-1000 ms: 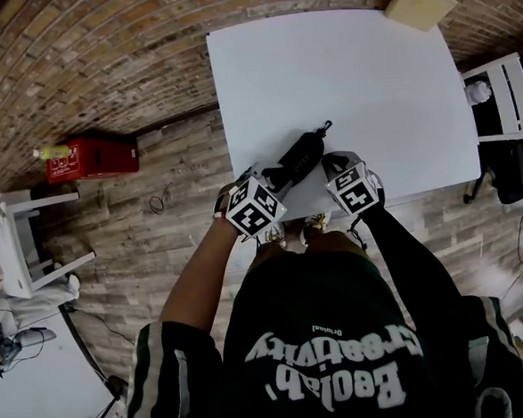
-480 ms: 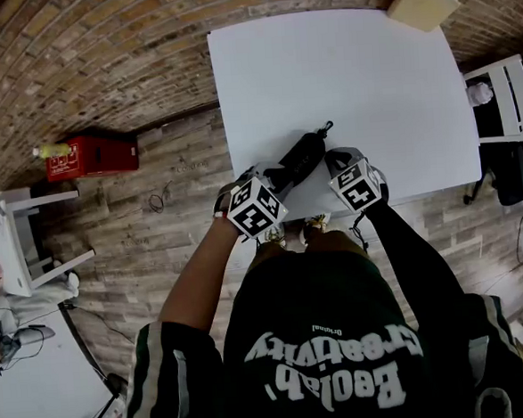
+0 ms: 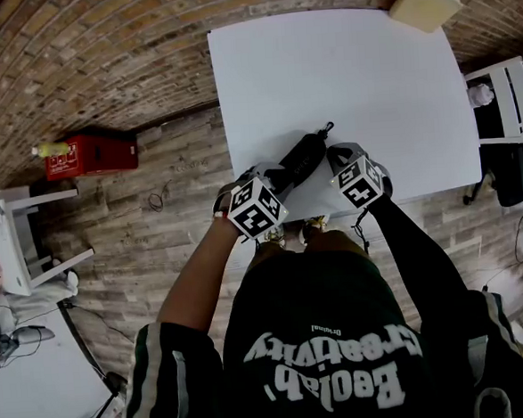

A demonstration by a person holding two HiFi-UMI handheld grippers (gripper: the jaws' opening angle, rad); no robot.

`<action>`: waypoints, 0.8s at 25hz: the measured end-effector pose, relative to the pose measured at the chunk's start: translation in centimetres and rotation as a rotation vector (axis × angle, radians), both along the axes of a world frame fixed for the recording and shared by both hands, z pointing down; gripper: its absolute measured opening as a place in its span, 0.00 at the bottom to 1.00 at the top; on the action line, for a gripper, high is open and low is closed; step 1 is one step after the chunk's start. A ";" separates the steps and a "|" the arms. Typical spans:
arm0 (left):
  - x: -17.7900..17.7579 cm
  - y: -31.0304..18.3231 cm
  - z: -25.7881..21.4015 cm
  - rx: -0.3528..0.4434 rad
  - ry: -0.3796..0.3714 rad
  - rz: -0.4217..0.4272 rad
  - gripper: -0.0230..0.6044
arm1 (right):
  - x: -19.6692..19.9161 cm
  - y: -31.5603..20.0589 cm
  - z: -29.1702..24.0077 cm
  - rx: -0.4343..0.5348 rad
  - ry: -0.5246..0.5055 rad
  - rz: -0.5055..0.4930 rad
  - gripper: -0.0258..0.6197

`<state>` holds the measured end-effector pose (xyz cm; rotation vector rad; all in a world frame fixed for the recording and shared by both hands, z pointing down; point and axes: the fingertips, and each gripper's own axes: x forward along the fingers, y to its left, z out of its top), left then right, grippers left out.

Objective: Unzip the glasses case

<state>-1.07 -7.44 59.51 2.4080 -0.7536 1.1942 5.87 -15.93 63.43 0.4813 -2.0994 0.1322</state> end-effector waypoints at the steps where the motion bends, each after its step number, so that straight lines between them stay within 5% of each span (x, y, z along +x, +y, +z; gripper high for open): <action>1: 0.0 0.0 0.0 -0.001 0.000 0.002 0.21 | 0.0 -0.2 0.0 0.004 0.002 -0.006 0.06; 10: 0.1 0.0 0.1 -0.010 0.001 0.011 0.21 | -0.6 -1.5 -0.1 0.041 0.036 -0.086 0.06; 20: 0.0 0.0 0.2 -0.053 -0.004 0.036 0.21 | -1.4 -2.0 0.0 0.187 0.182 -0.291 0.06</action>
